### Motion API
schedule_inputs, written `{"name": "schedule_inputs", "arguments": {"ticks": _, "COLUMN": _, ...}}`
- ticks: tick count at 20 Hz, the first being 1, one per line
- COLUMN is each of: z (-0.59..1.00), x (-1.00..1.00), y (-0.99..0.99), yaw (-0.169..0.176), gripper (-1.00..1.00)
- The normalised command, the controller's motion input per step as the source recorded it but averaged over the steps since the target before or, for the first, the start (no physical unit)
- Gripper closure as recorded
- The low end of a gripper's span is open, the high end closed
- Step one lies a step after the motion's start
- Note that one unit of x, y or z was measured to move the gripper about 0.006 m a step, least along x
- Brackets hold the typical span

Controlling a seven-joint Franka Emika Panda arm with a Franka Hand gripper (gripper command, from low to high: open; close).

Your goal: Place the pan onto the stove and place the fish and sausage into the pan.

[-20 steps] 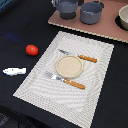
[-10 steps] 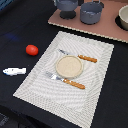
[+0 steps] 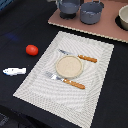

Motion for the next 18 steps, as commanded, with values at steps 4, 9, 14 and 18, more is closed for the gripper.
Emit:
{"name": "schedule_inputs", "arguments": {"ticks": 4, "z": -0.13, "x": 0.12, "y": 0.23, "yaw": 0.031, "gripper": 1.00}}
{"name": "schedule_inputs", "arguments": {"ticks": 9, "z": -0.15, "x": 0.13, "y": 0.17, "yaw": 0.021, "gripper": 1.00}}
{"name": "schedule_inputs", "arguments": {"ticks": 14, "z": -0.16, "x": 0.13, "y": 0.19, "yaw": 0.013, "gripper": 1.00}}
{"name": "schedule_inputs", "arguments": {"ticks": 18, "z": -0.06, "x": 0.13, "y": 0.19, "yaw": 0.003, "gripper": -1.00}}
